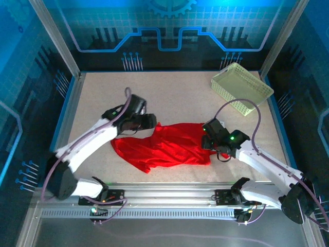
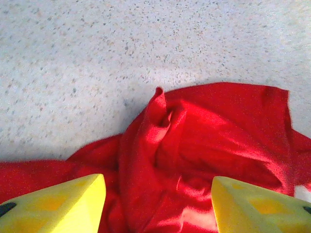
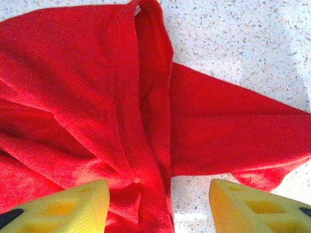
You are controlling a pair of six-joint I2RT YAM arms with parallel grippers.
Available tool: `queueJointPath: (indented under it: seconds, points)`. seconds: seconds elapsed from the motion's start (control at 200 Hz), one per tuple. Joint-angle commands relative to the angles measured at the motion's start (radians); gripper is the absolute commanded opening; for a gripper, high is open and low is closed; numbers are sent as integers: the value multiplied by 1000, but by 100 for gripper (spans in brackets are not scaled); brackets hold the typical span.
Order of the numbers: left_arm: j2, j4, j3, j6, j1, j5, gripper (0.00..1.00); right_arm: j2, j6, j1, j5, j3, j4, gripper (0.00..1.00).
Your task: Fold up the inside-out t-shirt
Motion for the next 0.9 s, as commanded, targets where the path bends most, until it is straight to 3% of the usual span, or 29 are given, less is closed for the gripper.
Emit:
queueJointPath:
  seconds: [0.0, 0.095, 0.265, 0.625, 0.895]
  points:
    - [144, -109, 129, 62, -66, -121, 60, 6, -19, -6, 11, 7, 32, 58]
    - [255, -184, 246, 76, -140, -234, 57, -1, -8, -5, 5, -17, 59, 59]
    - [421, -252, 390, 82, -208, -276, 49, 1, 0, -8, 3, -59, 84, 59]
    - [613, -302, 525, 54, -224, -353, 42, -17, -9, -15, 5, -86, 92, 59]
    - [644, -282, 505, 34, -221, -378, 40, -37, -5, -21, 5, -97, 83, 60]
